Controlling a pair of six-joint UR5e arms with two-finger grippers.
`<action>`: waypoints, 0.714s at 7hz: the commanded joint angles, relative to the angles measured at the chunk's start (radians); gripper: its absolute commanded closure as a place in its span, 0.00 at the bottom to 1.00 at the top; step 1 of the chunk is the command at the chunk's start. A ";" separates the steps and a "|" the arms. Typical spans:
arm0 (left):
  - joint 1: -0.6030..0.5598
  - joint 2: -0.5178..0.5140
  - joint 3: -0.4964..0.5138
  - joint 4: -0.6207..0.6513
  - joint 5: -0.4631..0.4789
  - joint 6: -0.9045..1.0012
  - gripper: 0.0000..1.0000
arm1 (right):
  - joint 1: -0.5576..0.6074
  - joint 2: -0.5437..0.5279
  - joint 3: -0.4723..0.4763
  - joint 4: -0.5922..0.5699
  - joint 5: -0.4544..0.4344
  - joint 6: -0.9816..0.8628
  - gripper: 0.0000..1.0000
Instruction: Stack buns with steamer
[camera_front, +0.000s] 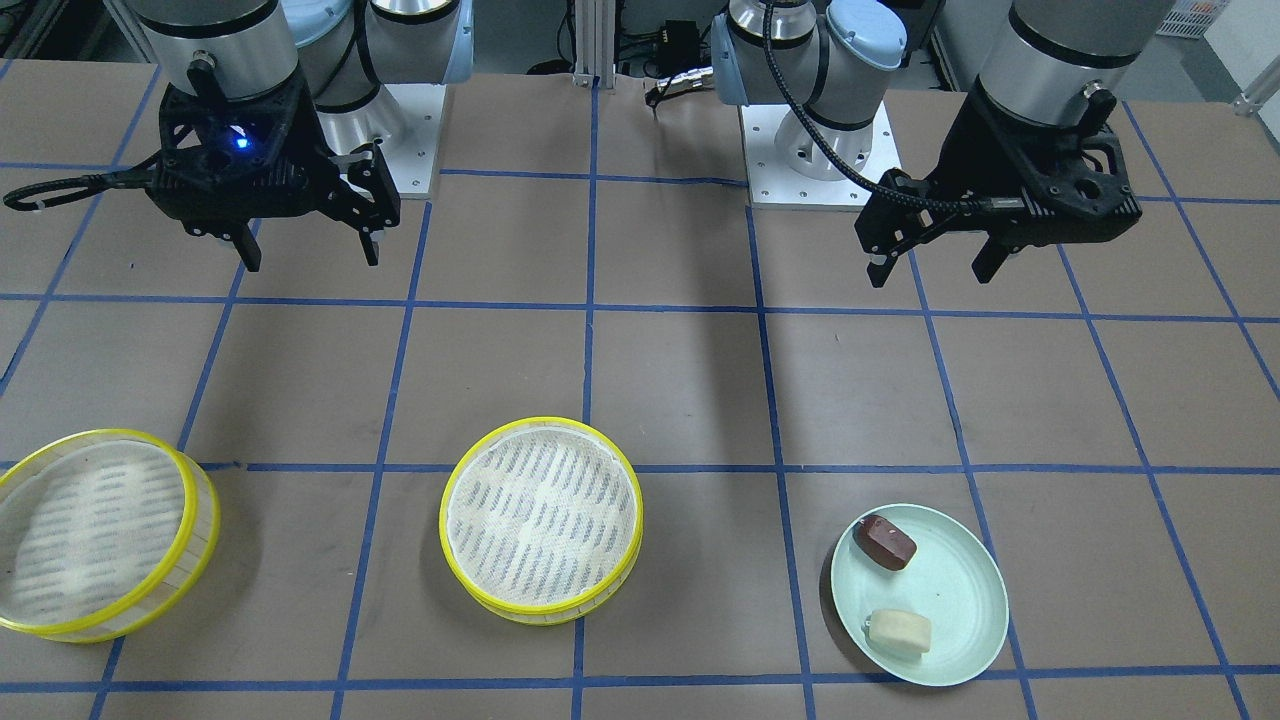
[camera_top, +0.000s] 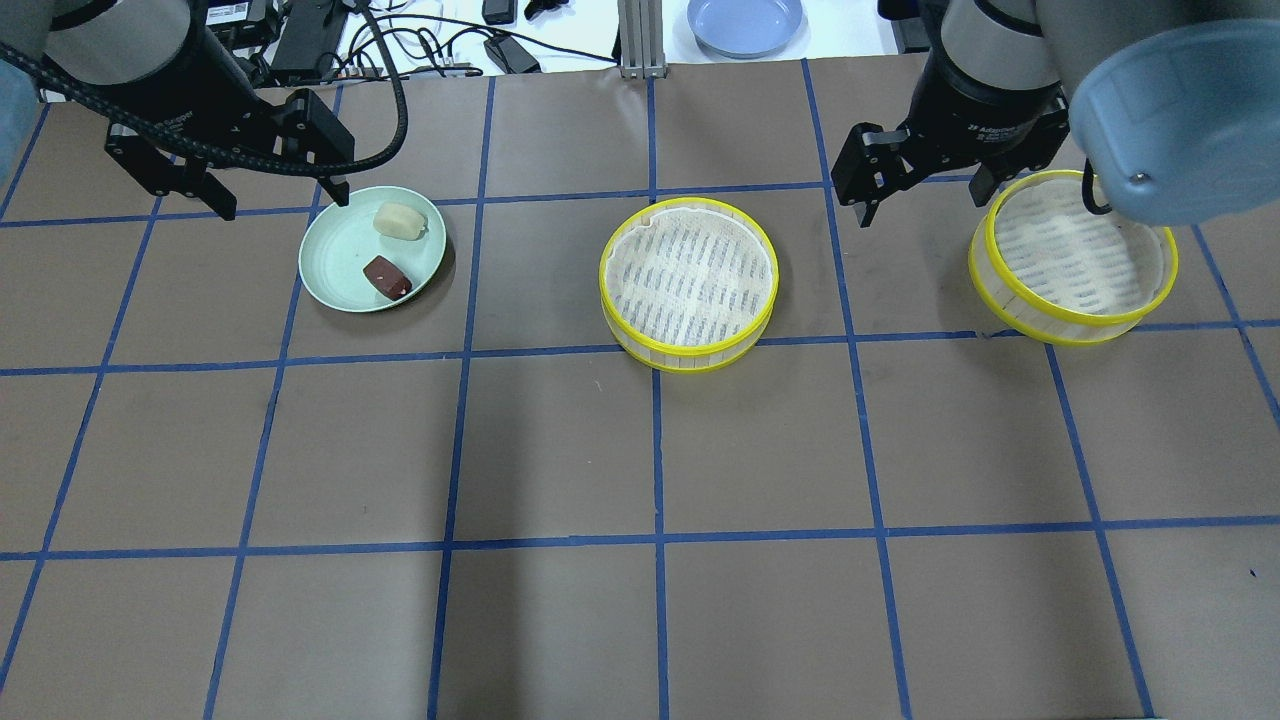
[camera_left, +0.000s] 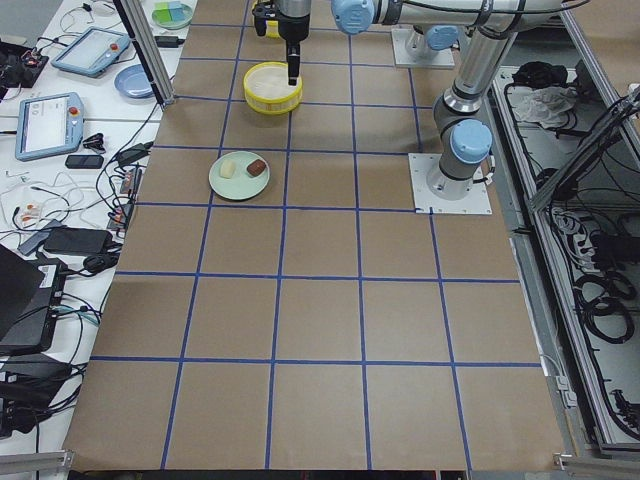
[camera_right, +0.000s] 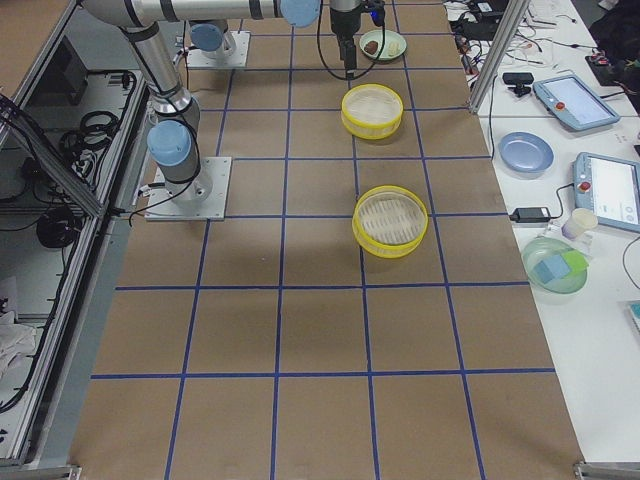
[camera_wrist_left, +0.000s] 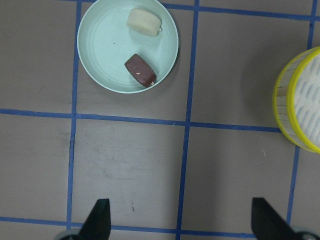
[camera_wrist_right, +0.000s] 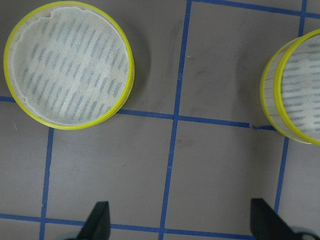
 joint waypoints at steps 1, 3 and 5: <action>0.031 -0.087 -0.003 0.117 0.006 0.064 0.00 | -0.002 0.000 0.000 0.000 0.002 -0.003 0.00; 0.097 -0.204 -0.015 0.285 -0.003 0.132 0.00 | -0.003 0.000 0.000 -0.008 0.000 -0.006 0.00; 0.098 -0.331 -0.015 0.468 -0.013 0.166 0.00 | -0.003 0.000 0.000 -0.011 0.000 -0.006 0.00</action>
